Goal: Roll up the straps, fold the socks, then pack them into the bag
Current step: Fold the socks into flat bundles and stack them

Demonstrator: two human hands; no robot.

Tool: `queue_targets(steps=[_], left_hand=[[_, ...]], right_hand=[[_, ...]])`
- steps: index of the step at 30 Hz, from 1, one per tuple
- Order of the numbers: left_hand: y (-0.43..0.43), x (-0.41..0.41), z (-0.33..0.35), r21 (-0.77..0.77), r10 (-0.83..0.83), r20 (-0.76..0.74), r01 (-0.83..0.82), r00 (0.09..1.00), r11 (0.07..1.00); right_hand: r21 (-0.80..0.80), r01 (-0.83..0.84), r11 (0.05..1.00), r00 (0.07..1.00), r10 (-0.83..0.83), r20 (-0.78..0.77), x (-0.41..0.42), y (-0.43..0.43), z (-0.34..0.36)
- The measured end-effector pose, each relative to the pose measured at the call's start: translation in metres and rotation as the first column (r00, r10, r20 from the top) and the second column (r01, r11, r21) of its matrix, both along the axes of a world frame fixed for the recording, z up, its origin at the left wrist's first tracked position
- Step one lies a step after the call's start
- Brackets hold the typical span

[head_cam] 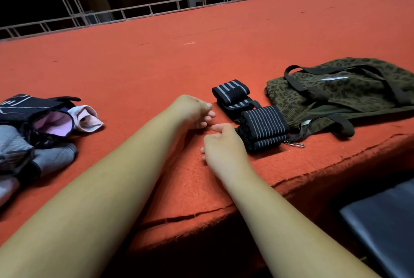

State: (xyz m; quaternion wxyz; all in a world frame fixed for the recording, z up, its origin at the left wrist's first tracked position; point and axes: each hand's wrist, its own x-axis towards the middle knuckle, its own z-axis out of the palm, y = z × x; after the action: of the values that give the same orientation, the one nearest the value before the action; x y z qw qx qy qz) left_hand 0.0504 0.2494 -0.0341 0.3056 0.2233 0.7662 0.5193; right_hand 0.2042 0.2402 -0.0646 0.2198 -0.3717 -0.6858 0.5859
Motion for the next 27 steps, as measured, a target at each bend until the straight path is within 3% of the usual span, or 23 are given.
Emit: queue_targets(steps=[8, 16, 22, 27], left_hand=[[-0.133, 0.001, 0.020, 0.095, 0.101, -0.002, -0.101, 0.995, 0.990], [-0.293, 0.007, 0.027, 0.253, 0.458, -0.095, -0.424, 0.884, 0.870], [-0.349, -0.012, 0.007, 0.295, 0.658, -0.466, -0.597, 0.592, 0.746], [-0.380, -0.039, 0.000, 0.254, 0.544, -0.788, -0.652, 0.289, 0.715]], right_hand=[[0.167, -0.046, 0.985, 0.999, 0.048, -0.002, -0.012, -0.020, 0.004], [0.229, -0.228, 0.946, 0.969, 0.243, -0.037, -0.037, -0.081, 0.001], [0.351, -0.347, 0.870, 0.931, 0.365, 0.016, -0.062, -0.122, -0.001], [0.440, -0.365, 0.820, 0.916, 0.402, 0.011, -0.079, -0.146, -0.002]])
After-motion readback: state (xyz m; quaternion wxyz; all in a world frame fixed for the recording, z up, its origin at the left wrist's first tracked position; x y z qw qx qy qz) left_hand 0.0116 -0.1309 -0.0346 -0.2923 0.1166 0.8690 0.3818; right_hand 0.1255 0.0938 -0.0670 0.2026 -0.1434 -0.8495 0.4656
